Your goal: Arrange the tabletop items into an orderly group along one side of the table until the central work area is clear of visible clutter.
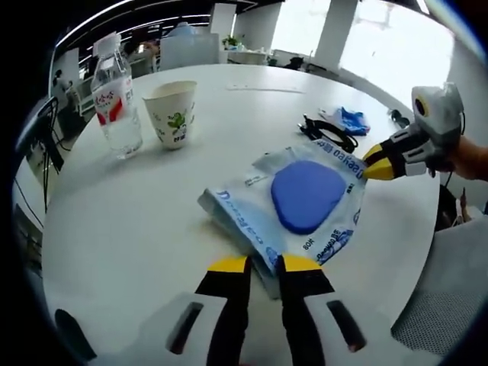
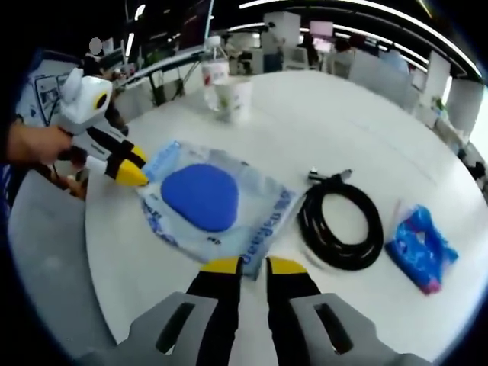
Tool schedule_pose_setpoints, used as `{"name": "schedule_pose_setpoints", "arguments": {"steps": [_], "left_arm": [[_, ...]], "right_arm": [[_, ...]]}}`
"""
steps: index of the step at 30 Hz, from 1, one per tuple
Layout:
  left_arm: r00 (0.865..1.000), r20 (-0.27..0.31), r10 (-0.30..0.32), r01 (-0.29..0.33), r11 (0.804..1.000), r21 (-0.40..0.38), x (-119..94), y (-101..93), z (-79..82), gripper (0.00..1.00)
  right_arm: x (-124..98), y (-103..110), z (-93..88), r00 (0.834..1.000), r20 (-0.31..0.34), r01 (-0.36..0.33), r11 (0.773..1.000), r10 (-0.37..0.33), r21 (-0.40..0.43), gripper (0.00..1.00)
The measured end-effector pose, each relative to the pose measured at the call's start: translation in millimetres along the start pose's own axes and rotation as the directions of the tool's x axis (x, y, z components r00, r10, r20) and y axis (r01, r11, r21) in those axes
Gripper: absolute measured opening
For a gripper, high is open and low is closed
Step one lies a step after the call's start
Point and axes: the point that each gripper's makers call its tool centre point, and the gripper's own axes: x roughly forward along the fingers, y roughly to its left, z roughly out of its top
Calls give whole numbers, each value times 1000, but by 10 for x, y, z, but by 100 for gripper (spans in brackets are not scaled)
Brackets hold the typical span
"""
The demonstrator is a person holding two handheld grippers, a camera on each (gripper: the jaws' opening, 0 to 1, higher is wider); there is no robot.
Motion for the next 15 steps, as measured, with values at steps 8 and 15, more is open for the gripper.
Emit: {"name": "schedule_pose_setpoints", "arguments": {"steps": [8,15], "left_arm": [[999,22,45,-46,999,17,-24,72,78,25],[997,26,69,-69,997,33,-37,85,98,33]], "right_arm": [[-84,-139,62,999,45,16,1000,-17,17,12],[-100,-239,81,998,51,31,1000,-31,2,15]]}}
